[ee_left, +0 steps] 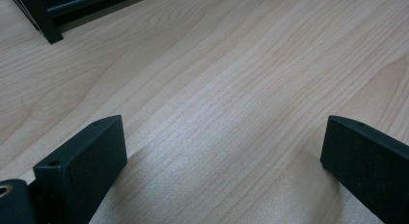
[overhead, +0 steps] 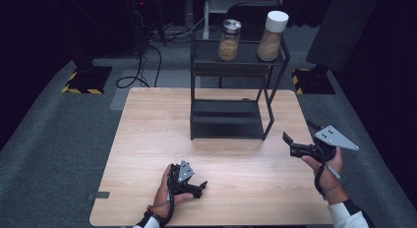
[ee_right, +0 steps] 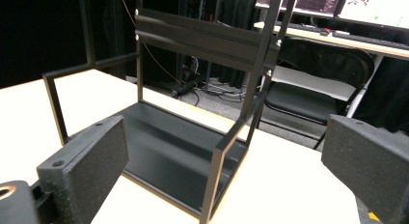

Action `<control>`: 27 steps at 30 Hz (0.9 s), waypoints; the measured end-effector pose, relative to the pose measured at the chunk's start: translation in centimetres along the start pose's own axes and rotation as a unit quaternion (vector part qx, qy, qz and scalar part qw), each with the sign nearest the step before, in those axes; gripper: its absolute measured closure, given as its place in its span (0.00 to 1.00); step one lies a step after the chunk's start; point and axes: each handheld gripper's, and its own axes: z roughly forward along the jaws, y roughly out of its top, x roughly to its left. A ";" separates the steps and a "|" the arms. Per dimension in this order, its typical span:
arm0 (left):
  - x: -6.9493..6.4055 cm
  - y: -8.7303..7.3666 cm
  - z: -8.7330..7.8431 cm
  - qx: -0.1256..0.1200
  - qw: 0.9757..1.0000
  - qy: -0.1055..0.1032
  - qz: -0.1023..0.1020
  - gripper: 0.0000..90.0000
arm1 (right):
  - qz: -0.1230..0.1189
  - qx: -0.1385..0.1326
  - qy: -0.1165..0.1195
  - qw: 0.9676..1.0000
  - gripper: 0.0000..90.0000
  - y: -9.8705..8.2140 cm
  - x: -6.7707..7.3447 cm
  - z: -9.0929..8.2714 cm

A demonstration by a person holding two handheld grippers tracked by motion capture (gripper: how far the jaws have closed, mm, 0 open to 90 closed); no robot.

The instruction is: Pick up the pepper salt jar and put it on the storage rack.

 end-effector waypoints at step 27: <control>0.0 0.0 0.0 -0.001 1.000 0.000 0.001 0.03 | 0.036 0.051 0.016 0.998 0.03 -7.9 1.5 -2.8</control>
